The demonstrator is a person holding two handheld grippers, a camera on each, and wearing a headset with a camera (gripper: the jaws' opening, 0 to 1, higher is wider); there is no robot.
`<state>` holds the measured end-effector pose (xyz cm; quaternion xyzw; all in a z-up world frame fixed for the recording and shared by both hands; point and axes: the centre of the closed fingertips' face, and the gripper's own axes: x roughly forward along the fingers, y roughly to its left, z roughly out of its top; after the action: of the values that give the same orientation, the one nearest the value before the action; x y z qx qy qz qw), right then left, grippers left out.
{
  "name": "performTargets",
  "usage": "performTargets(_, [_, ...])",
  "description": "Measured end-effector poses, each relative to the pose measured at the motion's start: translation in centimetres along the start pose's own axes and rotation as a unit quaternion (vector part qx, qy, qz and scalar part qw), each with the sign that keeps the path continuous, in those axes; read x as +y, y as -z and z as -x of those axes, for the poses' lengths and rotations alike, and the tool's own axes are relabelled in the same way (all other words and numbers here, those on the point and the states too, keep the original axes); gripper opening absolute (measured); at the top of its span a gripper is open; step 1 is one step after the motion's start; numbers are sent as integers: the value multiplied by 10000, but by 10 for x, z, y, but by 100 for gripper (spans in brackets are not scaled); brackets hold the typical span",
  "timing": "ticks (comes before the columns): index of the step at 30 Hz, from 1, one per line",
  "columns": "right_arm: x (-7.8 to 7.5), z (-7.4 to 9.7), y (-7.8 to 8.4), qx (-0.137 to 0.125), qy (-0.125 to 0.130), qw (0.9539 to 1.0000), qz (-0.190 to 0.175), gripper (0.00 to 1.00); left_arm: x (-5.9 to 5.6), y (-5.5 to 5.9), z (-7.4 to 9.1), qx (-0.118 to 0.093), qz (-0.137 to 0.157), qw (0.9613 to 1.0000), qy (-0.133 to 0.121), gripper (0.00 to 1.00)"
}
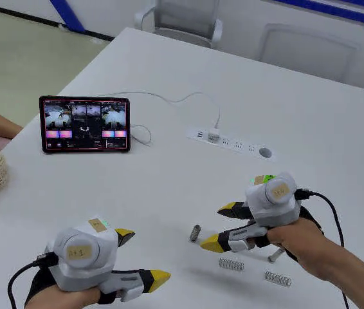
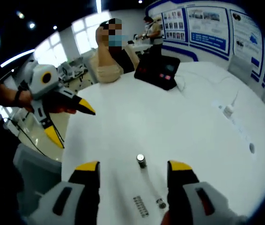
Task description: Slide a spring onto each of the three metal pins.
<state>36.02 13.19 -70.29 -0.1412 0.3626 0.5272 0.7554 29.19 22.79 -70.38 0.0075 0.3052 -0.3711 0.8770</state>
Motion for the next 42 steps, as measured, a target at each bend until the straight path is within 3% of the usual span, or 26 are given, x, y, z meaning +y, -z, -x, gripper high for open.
performTargets(10, [-4,31,2,-393,381,9980,-316,66,-9,-10,-9,11,-106,9998,191,67])
performTargets(18, [-7,56,13,-610,703,9933,-684,71,-16,-16,-17,35,-211,9992,348,67])
performTargets(30, [-4,84,29,-1073,1079,9803,-1262,74,-22,-23,-22,42,-330,9983,486,67])
performTargets(42, [7,98,62,-1123,1277,9722,-1607,76,-36,-21,-33,110,-410,9970,654,68])
